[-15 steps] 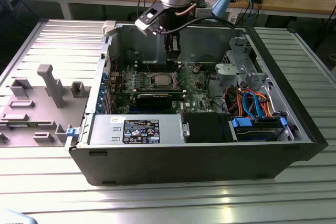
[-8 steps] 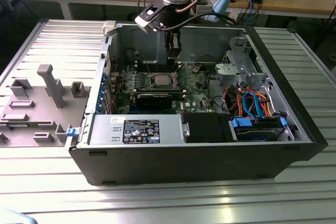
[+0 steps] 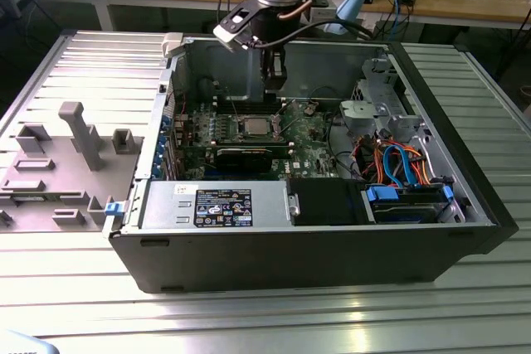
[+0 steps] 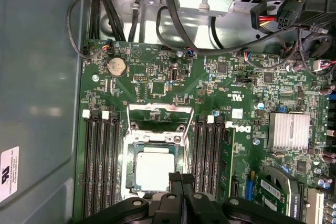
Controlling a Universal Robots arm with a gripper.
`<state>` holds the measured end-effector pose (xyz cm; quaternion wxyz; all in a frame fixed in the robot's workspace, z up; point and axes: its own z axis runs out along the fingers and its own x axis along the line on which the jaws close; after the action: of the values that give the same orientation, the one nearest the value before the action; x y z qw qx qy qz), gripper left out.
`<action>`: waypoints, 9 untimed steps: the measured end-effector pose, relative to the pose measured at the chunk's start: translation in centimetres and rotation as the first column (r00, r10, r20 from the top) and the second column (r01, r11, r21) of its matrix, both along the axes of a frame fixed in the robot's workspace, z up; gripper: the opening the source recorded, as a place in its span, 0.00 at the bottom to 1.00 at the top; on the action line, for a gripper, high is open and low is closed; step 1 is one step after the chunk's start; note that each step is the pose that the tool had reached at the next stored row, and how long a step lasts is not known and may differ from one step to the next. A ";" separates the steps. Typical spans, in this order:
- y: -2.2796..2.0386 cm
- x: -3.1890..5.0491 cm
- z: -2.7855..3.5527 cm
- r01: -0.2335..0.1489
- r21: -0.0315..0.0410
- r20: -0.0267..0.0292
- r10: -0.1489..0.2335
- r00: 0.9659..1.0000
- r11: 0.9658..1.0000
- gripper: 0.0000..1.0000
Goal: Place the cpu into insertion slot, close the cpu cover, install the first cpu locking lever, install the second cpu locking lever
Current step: 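Close the cpu cover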
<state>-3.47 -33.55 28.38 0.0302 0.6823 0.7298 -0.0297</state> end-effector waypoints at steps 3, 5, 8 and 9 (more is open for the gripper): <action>0.01 0.04 0.28 0.000 0.008 0.000 0.000 1.000 1.000 0.11; 0.01 0.04 0.67 0.000 0.010 0.000 0.000 1.000 1.000 0.11; 0.01 0.23 0.83 0.000 0.012 0.000 0.000 1.000 1.000 0.11; 0.01 0.29 0.86 0.000 0.012 0.000 0.000 1.000 1.000 0.11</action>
<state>-3.18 -33.54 29.24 0.0261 0.6825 0.7300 -0.0254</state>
